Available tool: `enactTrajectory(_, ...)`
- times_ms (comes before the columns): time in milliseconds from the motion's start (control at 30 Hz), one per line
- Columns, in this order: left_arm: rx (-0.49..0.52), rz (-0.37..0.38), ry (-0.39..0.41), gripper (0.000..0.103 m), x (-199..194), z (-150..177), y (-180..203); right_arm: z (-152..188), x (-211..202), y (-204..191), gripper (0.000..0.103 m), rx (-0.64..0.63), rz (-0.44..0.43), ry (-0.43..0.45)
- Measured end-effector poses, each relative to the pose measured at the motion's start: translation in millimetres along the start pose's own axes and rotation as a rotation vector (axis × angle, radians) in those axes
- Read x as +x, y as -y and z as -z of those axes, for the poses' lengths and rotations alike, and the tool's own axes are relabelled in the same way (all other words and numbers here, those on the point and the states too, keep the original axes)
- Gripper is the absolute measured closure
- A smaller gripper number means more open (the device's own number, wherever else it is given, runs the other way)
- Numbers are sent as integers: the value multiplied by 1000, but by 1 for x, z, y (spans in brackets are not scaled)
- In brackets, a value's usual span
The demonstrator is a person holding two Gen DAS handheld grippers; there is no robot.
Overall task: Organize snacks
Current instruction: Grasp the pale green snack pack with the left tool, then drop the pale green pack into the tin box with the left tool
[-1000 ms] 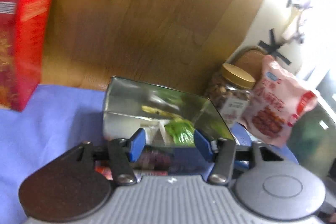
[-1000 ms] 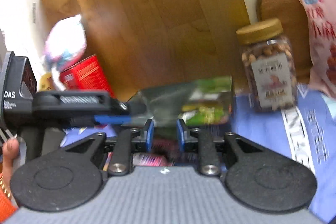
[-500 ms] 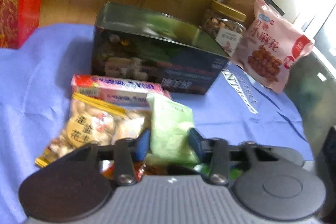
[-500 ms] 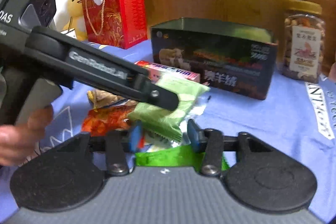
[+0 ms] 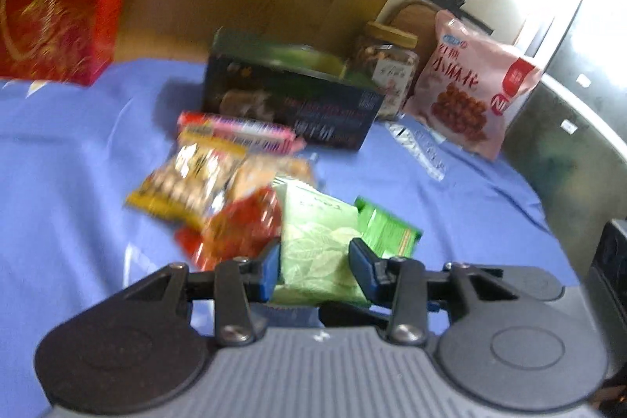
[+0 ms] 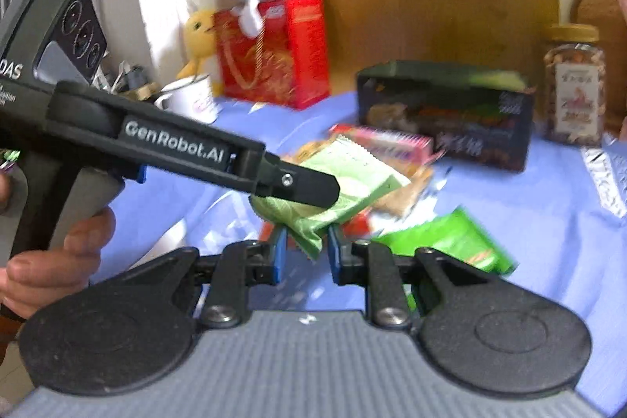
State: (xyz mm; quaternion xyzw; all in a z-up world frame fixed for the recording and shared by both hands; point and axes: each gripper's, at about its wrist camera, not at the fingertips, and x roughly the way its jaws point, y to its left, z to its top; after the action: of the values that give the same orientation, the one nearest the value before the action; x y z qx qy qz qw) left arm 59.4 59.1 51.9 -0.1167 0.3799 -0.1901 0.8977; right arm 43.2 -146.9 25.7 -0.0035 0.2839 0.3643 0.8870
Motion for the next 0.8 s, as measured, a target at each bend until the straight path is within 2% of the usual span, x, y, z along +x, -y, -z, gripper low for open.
enactTrajectory(133,-19,-11,-50,65,3,16,-4,10,6,-3,77,4,-8,-68)
enactTrajectory(200,-31,0,-66,62,3,18,-6,15,5,-3,75,17,1,-78)
enactTrajectory(233,-34,10,-61,57,1,18,-6,17,2,-3,73,23,9,-72)
enactTrajectory(267,-35,14,-50,48,-3,17,-7,17,-1,-3,67,28,17,-64)
enactTrajectory(300,-37,12,-38,45,-6,17,-7,18,-3,-3,60,31,24,-55)
enactTrajectory(400,-31,7,-20,43,-8,12,-7,19,-8,-4,49,32,31,-41)
enactTrajectory(500,-40,6,-55,50,4,11,-8,20,0,-5,49,21,22,-60)
enactTrajectory(533,-52,32,-80,58,9,13,-9,21,3,-8,49,11,20,-55)
enactTrajectory(567,-63,48,-100,59,14,16,-9,19,6,-10,52,2,11,-55)
enactTrajectory(633,-32,10,-75,59,14,17,-2,15,9,-14,63,0,60,-45)
enactTrajectory(700,-17,10,-51,59,8,10,2,11,4,-12,63,15,57,-14)
enactTrajectory(800,-5,52,-2,59,-3,-5,7,1,-9,-6,63,35,59,57)
